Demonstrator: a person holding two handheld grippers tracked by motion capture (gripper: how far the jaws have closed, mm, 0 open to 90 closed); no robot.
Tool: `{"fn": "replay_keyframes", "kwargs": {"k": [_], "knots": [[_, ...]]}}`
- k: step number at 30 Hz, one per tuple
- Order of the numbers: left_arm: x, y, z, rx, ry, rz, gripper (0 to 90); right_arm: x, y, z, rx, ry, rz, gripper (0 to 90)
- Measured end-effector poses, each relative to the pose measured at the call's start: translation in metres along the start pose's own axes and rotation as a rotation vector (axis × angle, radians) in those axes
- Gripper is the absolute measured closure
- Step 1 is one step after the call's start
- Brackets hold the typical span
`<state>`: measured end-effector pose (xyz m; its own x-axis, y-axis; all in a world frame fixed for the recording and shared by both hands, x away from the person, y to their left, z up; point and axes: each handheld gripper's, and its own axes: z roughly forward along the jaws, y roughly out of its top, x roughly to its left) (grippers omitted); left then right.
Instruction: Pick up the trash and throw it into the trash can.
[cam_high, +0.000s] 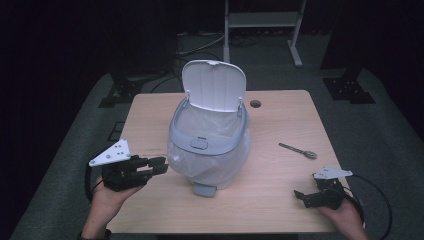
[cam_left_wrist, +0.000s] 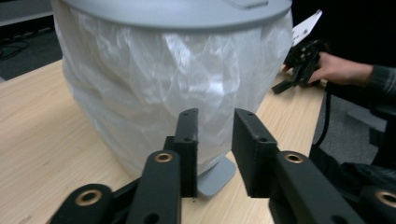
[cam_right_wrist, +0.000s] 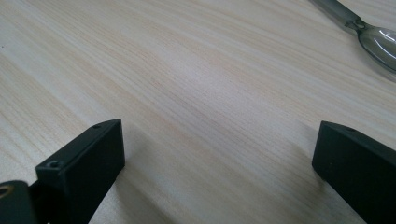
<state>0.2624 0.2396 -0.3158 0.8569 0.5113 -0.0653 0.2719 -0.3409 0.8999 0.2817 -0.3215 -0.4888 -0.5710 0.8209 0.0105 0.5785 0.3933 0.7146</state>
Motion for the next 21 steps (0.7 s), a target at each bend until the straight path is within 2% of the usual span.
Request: {"fn": "replay_keyframes", "kwargs": {"k": [3, 13, 16, 21], "knots": [[0.000, -0.005, 0.001, 0.006, 0.022, 0.011, 64.3, 0.000, 0.000, 0.000, 0.000, 0.000, 0.000, 1.3], [0.001, -0.027, 0.011, 0.036, 0.064, 0.003, 48.8, 0.000, 0.000, 0.000, 0.000, 0.000, 0.000, 1.3], [0.003, -0.034, 0.017, 0.056, 0.077, 0.002, 40.0, 0.000, 0.000, 0.000, 0.000, 0.000, 0.000, 1.3], [0.005, -0.047, 0.024, 0.064, 0.095, 0.006, 29.5, 0.000, 0.000, 0.000, 0.000, 0.000, 0.000, 1.2]]}}
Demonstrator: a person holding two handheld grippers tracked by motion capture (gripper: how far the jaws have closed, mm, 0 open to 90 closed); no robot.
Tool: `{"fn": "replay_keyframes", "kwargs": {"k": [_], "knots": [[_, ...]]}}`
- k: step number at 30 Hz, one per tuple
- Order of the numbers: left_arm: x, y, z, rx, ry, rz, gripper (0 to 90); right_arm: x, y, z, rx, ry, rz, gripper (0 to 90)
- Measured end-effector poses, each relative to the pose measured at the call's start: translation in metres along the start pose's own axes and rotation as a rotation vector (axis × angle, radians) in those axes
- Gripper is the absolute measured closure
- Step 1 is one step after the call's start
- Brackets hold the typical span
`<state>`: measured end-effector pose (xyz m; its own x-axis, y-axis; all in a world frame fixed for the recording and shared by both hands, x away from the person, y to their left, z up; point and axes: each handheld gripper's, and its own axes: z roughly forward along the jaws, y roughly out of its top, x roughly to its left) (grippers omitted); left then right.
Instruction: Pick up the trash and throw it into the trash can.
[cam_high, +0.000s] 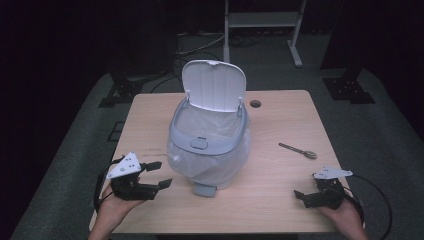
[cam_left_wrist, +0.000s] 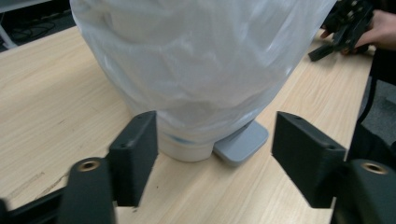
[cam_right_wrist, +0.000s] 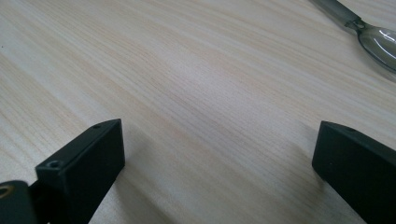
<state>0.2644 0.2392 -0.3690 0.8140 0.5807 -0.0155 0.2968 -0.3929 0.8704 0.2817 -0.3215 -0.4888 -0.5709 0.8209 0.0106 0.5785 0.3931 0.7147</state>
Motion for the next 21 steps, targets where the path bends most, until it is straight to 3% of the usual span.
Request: {"fn": "replay_keyframes", "kwargs": {"k": [11, 21], "knots": [[0.004, -0.024, 0.014, 0.036, 0.070, -0.017, 10.6, 0.000, 0.000, 0.000, 0.000, -0.001, 0.001, 1.2], [0.009, -0.045, 0.031, 0.098, 0.109, -0.030, 0.0, 0.000, 0.000, 0.000, 0.001, -0.001, 0.001, 1.2]]}}
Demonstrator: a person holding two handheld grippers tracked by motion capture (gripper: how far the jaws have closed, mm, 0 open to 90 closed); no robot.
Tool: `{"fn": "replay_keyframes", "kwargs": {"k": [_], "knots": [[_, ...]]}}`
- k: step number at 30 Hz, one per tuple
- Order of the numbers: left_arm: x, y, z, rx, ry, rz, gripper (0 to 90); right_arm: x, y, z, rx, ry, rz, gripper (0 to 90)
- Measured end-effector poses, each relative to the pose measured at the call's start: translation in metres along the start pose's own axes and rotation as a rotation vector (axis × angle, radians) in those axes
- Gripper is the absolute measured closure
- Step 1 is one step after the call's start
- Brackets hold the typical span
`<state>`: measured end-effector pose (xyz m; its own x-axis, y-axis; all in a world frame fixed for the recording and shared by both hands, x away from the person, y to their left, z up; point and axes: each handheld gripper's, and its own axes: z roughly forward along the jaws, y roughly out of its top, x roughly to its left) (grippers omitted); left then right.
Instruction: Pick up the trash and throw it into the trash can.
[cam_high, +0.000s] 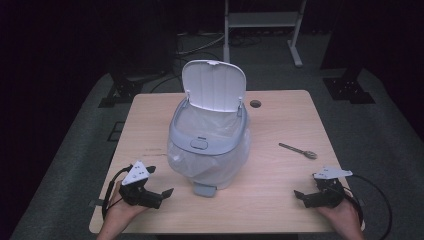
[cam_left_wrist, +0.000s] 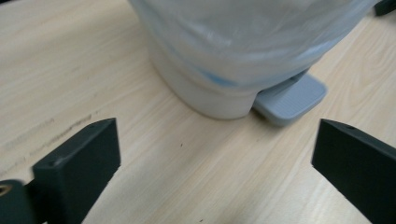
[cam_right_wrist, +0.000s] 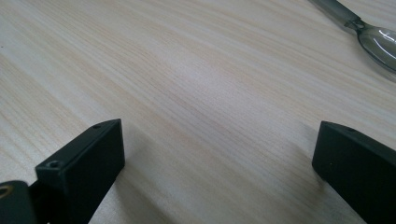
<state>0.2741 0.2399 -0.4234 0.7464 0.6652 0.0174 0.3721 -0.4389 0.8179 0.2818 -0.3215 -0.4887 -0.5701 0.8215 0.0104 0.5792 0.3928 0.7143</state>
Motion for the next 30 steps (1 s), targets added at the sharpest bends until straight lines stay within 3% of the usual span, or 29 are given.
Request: {"fn": "replay_keyframes", "kwargs": {"k": [15, 20, 30], "knots": [[0.000, -0.025, 0.034, 0.130, -0.014, 0.021, 0.0, 0.000, 0.002, 0.001, 0.011, 0.007, -0.012, 1.3], [0.001, -0.030, 0.041, 0.159, -0.019, 0.018, 0.0, 0.001, 0.005, 0.000, 0.020, 0.005, -0.026, 1.3], [0.003, -0.037, 0.049, 0.193, -0.022, 0.021, 0.0, 0.002, 0.016, -0.007, -0.022, 0.007, -0.028, 1.3]]}}
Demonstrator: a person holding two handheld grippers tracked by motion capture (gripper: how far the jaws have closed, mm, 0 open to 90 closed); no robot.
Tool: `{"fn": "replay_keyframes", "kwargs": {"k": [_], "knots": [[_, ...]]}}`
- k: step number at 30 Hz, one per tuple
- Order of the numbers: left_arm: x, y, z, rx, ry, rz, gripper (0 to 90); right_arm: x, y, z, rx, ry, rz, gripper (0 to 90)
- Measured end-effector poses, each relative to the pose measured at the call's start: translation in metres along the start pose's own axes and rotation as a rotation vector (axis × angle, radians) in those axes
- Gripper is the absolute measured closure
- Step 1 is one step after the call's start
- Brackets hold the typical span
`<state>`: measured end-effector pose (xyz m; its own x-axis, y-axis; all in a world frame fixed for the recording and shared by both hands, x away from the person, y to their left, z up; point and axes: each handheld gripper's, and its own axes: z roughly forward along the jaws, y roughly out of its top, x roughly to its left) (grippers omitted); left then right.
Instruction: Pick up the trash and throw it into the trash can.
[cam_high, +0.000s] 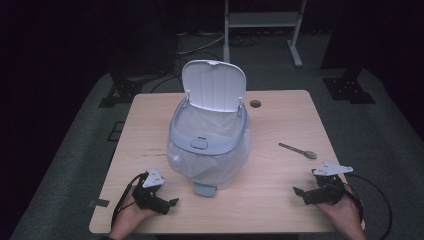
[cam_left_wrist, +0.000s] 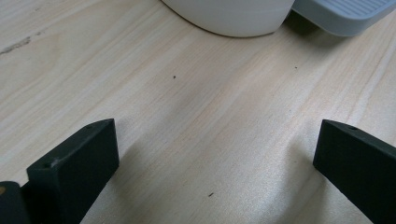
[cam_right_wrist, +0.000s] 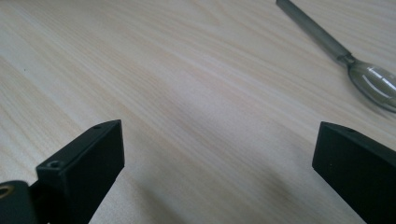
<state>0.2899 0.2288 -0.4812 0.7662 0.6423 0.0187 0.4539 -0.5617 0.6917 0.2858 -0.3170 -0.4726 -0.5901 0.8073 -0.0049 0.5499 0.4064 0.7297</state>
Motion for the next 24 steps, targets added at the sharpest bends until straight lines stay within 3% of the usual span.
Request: {"fn": "replay_keyframes", "kwargs": {"k": [5, 24], "knots": [[0.002, -0.003, 0.001, -0.029, -0.007, 0.002, 0.0, -0.004, 0.005, -0.001, -0.011, 0.002, 0.002, 1.4], [0.002, -0.003, 0.001, -0.029, -0.008, 0.002, 0.0, -0.013, 0.036, 0.001, -0.022, 0.025, -0.036, 4.9]]}}
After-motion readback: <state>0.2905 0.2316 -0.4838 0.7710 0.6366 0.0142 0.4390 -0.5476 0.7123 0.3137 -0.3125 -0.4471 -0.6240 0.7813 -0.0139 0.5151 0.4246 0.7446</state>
